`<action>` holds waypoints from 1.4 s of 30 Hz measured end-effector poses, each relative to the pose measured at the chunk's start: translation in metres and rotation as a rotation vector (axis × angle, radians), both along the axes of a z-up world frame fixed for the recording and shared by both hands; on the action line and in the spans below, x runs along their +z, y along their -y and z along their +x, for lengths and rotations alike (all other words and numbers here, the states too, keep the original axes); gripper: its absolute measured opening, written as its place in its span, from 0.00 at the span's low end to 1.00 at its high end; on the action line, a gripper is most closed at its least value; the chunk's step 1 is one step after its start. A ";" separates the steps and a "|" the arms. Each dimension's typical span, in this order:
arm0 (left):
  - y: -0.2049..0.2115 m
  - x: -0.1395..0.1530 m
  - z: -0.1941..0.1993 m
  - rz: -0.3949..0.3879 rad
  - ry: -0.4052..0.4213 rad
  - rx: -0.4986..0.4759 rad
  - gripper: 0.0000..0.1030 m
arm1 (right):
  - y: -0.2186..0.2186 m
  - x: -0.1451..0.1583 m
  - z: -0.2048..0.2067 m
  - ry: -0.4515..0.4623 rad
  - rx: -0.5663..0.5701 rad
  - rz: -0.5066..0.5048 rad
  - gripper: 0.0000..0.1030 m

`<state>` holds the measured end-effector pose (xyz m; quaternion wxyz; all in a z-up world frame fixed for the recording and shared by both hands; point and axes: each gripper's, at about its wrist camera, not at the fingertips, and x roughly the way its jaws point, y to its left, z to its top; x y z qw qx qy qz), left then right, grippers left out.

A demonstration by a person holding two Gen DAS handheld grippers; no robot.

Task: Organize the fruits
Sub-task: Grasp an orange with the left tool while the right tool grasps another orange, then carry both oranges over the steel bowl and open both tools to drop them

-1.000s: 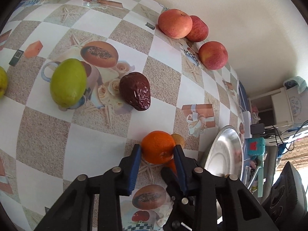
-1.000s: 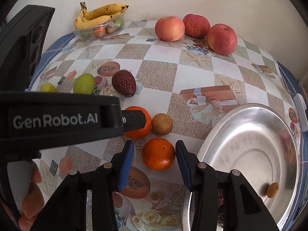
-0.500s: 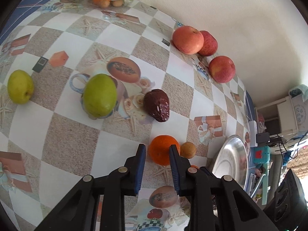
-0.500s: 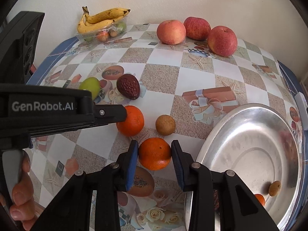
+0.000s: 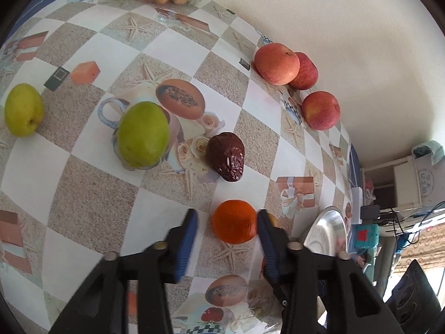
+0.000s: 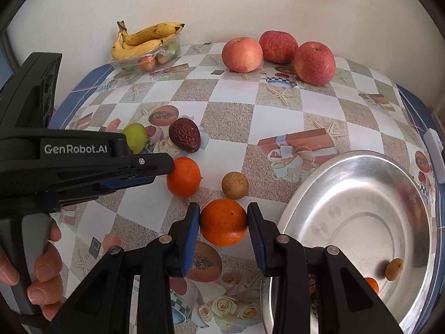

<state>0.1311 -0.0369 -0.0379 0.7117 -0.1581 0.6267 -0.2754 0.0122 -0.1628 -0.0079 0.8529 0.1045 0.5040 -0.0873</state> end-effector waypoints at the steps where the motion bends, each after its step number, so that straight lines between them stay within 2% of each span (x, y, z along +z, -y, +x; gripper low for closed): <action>1: 0.002 0.000 -0.001 -0.003 0.000 -0.003 0.57 | 0.000 0.000 0.000 0.002 0.000 0.002 0.35; 7: 0.021 -0.006 -0.009 0.065 0.039 -0.070 0.56 | 0.001 0.001 -0.001 0.005 0.003 0.005 0.35; 10: 0.024 -0.010 -0.011 0.035 0.012 -0.080 0.56 | 0.003 0.000 -0.002 0.003 -0.005 0.008 0.35; 13: 0.028 -0.009 -0.013 0.027 0.022 -0.103 0.53 | 0.005 -0.001 -0.003 -0.001 -0.010 0.010 0.35; 17: 0.034 -0.010 -0.016 -0.022 -0.008 -0.133 0.38 | 0.007 -0.002 -0.003 -0.005 -0.017 0.018 0.35; 22: 0.037 -0.009 -0.019 -0.021 -0.009 -0.145 0.36 | 0.007 -0.002 -0.004 -0.002 -0.019 0.018 0.35; 27: 0.025 -0.009 -0.013 -0.020 -0.026 -0.085 0.35 | 0.007 -0.002 -0.004 -0.005 -0.020 0.019 0.35; 31: 0.003 -0.002 -0.002 0.023 0.009 0.011 0.35 | 0.008 -0.001 -0.005 0.001 -0.025 0.017 0.35; 34: -0.012 0.005 0.003 0.028 0.029 0.074 0.35 | 0.010 0.002 -0.006 0.012 -0.037 0.024 0.35; 42: -0.027 0.030 0.005 0.050 0.112 0.117 0.35 | 0.027 0.021 -0.016 0.071 -0.091 0.039 0.35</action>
